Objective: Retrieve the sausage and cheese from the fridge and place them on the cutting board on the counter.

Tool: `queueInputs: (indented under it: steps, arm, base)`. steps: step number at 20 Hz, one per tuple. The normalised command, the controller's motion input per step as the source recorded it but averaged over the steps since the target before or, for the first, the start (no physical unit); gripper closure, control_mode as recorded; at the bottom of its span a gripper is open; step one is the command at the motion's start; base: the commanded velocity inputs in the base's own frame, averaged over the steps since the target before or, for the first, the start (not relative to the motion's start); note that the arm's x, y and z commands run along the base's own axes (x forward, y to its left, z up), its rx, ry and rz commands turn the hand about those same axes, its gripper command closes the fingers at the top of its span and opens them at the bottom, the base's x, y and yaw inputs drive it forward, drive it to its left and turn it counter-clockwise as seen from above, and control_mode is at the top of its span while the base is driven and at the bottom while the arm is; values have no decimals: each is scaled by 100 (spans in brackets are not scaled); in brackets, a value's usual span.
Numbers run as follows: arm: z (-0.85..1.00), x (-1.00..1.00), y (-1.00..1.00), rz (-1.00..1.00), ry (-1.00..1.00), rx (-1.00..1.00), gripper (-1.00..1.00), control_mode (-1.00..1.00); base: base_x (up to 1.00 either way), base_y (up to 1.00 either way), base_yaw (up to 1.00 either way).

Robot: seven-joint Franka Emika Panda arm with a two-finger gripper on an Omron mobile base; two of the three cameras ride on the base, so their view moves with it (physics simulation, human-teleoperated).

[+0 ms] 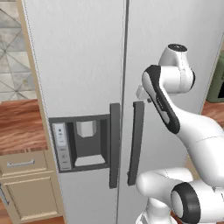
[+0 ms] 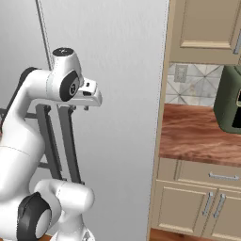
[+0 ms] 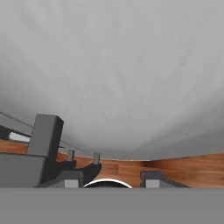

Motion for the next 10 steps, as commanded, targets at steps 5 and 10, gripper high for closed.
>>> queueInputs:
  steps: [5, 10]
  arm:
    - [0, 0, 0, 0, 0, 0, -100, 100]
    - [0, 0, 0, 0, 0, 0, -100, 100]
  base:
    - [-5, 0, 0]
    - [-46, 23, 0]
